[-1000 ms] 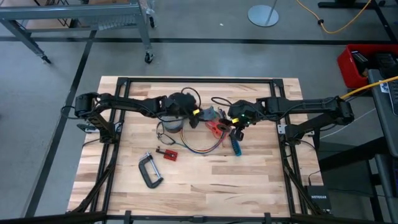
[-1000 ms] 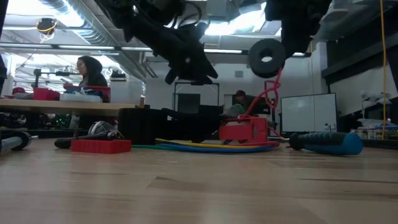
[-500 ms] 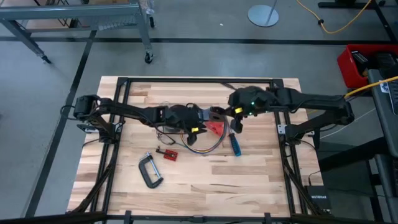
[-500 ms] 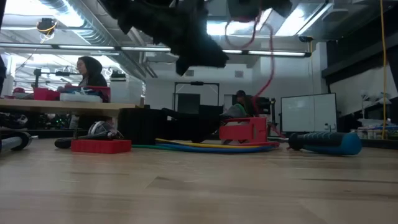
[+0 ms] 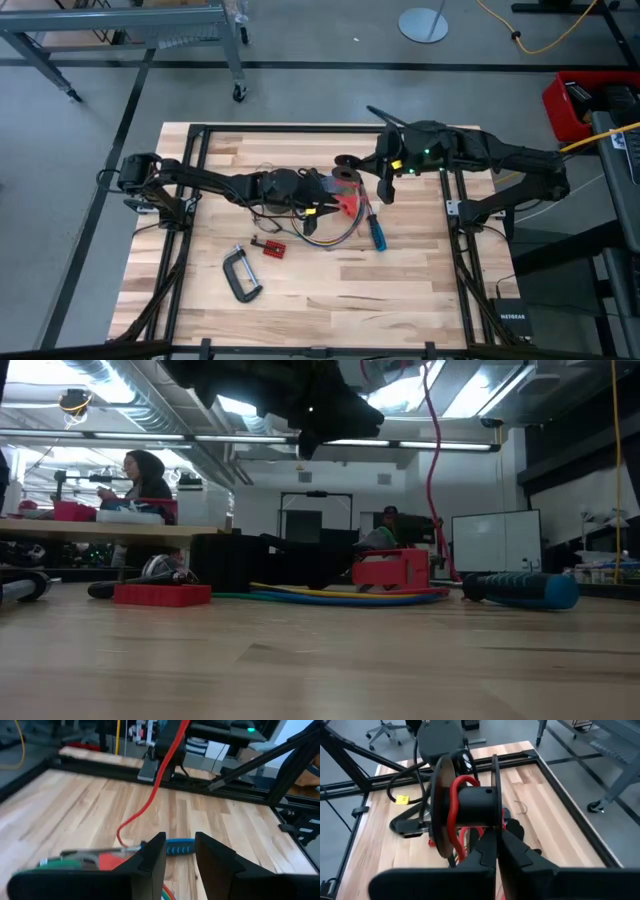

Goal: Coil cords
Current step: Coil the red wire cable onto the black spool

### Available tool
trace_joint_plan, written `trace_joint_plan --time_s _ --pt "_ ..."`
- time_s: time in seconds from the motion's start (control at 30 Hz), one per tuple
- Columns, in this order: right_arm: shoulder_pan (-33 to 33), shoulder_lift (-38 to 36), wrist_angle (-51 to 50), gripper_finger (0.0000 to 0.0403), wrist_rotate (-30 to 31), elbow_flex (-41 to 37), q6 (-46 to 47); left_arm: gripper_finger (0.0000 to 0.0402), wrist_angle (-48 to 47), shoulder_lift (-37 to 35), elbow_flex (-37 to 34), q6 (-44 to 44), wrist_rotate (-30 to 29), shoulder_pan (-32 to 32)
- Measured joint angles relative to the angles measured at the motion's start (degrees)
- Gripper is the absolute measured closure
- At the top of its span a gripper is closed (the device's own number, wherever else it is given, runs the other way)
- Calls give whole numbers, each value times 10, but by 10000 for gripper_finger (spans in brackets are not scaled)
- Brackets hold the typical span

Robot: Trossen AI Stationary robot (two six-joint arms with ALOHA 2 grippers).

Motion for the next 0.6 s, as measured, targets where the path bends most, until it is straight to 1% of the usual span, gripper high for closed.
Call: trace_joint_plan --time_s 0.17,0.23,0.37,0.5,0.6 --pt "0 0 1 398 5 0 -11 305 46 0 0 32 0 0" --pt "0 0 1 398 5 0 -12 300 50 0 0 40 0 2" --pt "0 0 4 398 6 0 -12 267 63 9 0 39 -2 5" --pt "0 0 35 398 6 0 -18 225 144 46 0 42 -2 5" --pt "0 1 58 398 5 0 -29 210 203 69 0 43 -14 4"
